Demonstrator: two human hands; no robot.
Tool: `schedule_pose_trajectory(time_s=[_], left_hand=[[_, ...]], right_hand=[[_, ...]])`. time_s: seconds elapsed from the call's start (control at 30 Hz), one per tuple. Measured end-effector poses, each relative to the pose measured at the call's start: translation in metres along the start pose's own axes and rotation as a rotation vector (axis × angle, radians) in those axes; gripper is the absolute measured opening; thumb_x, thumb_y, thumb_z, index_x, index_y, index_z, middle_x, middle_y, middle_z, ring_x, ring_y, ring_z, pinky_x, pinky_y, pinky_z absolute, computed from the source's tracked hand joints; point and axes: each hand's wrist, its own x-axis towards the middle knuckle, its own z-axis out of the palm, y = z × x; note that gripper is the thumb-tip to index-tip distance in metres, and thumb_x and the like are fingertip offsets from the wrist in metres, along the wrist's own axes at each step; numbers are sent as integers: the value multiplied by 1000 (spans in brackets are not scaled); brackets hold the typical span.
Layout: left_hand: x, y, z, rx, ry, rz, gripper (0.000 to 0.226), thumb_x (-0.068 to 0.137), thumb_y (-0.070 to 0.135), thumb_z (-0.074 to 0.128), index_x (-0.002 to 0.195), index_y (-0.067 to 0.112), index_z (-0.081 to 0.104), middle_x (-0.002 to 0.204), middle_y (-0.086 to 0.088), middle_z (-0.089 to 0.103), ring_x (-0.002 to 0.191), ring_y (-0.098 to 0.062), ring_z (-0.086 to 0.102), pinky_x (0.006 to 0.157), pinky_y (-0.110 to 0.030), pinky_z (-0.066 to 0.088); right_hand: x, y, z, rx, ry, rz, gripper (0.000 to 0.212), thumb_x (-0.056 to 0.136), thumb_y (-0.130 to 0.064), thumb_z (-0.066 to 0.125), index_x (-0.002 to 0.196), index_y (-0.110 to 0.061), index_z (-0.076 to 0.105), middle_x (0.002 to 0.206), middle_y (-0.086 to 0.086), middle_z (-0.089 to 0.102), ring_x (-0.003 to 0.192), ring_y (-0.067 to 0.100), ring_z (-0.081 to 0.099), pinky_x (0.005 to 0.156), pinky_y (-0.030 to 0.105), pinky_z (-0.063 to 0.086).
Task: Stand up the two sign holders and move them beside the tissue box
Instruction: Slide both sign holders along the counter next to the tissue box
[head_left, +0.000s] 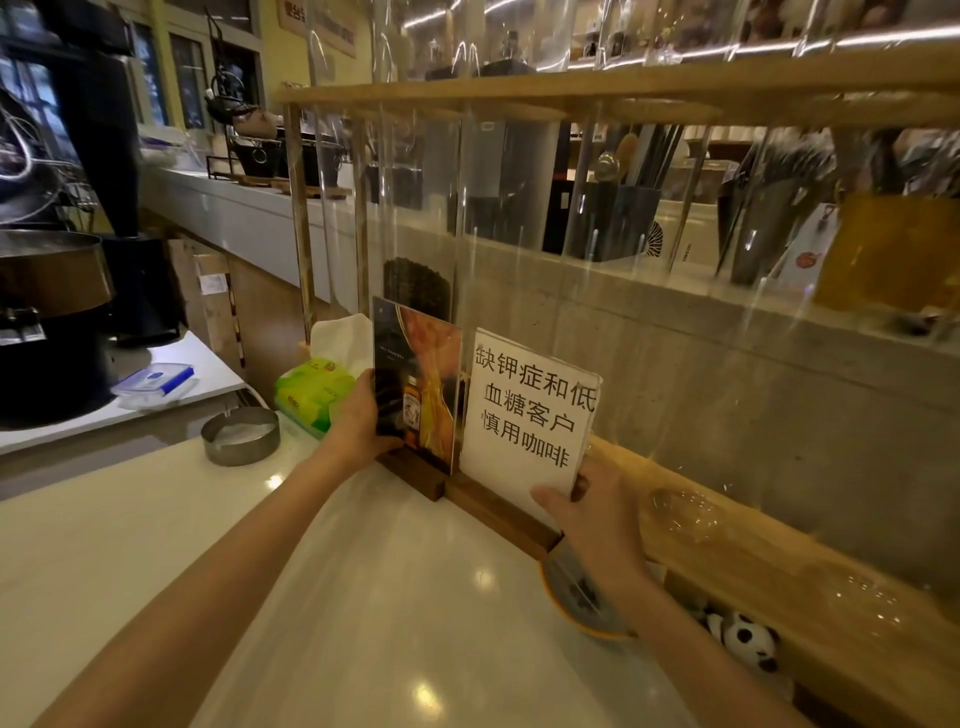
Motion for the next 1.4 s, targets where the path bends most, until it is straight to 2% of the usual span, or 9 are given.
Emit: schedule_pose_trajectory(time_s=[0.2, 0.37, 0.57, 0.73, 0.87, 0.97, 1.07, 1.27, 1.4], left_hand=[[-1, 0, 3, 63, -2, -8, 95, 60, 11, 82, 136, 6, 26, 137, -16, 47, 128, -31, 44, 107, -41, 36], [3, 12, -5, 111, -70, -117, 100, 54, 23, 85, 134, 9, 27, 135, -13, 48, 125, -30, 47, 101, -41, 43], [-1, 30, -20, 278, -241, -113, 57, 66, 33, 77, 114, 12, 56, 114, -10, 64, 102, -26, 59, 84, -32, 50], [-13, 25, -10, 359, -310, -144, 43, 77, 31, 67, 113, 9, 61, 117, -11, 61, 106, -24, 56, 90, -30, 46], [-24, 16, 3, 305, -270, -159, 33, 80, 23, 64, 107, 5, 63, 115, -14, 64, 105, -26, 60, 88, -31, 48], [-28, -2, 13, 244, -222, -179, 30, 79, 18, 65, 104, 3, 64, 113, -15, 64, 104, -27, 60, 85, -31, 48], [-34, -6, 25, 147, -140, -180, 29, 76, 17, 66, 102, 5, 65, 113, -15, 61, 102, -26, 58, 83, -30, 46], [-35, -6, 30, 98, -69, -135, 26, 79, 17, 63, 102, 6, 66, 113, -12, 61, 103, -26, 59, 89, -33, 49], [-33, -6, 35, 69, -54, -102, 23, 77, 13, 63, 98, 4, 68, 112, -13, 58, 99, -27, 58, 85, -31, 48]], right_hand=[[3, -15, -15, 29, -146, -16, 64, 73, -6, 72, 130, -16, 43, 132, 3, 56, 118, 23, 54, 90, 37, 54], [25, -45, -37, 133, -244, -29, 69, 65, -9, 79, 122, -25, 45, 121, -2, 64, 109, 17, 60, 90, 45, 53], [57, -114, -59, -156, -354, -237, 57, 78, -26, 68, 128, -19, 43, 103, -1, 60, 87, 11, 60, 72, 21, 47], [82, -150, -35, -435, -422, -393, 36, 83, -30, 60, 116, -16, 57, 99, -5, 56, 92, 10, 53, 67, 16, 38], [96, -162, 4, -579, -441, -493, 35, 85, -32, 57, 109, -7, 62, 107, 7, 65, 87, 15, 57, 70, 21, 46], [106, -165, 35, -664, -465, -486, 38, 85, -35, 56, 91, 2, 66, 85, 14, 68, 77, 27, 64, 69, 33, 52], [110, -158, 34, -673, -451, -488, 27, 87, -26, 56, 81, -1, 65, 66, 3, 57, 64, 19, 57, 55, 23, 43], [110, -154, 31, -657, -394, -528, 23, 91, -15, 50, 85, 2, 65, 68, 6, 55, 56, 12, 49, 47, 16, 35], [109, -153, 34, -637, -395, -524, 24, 91, -14, 48, 85, 2, 64, 67, 4, 54, 61, 16, 53, 49, 18, 39]])
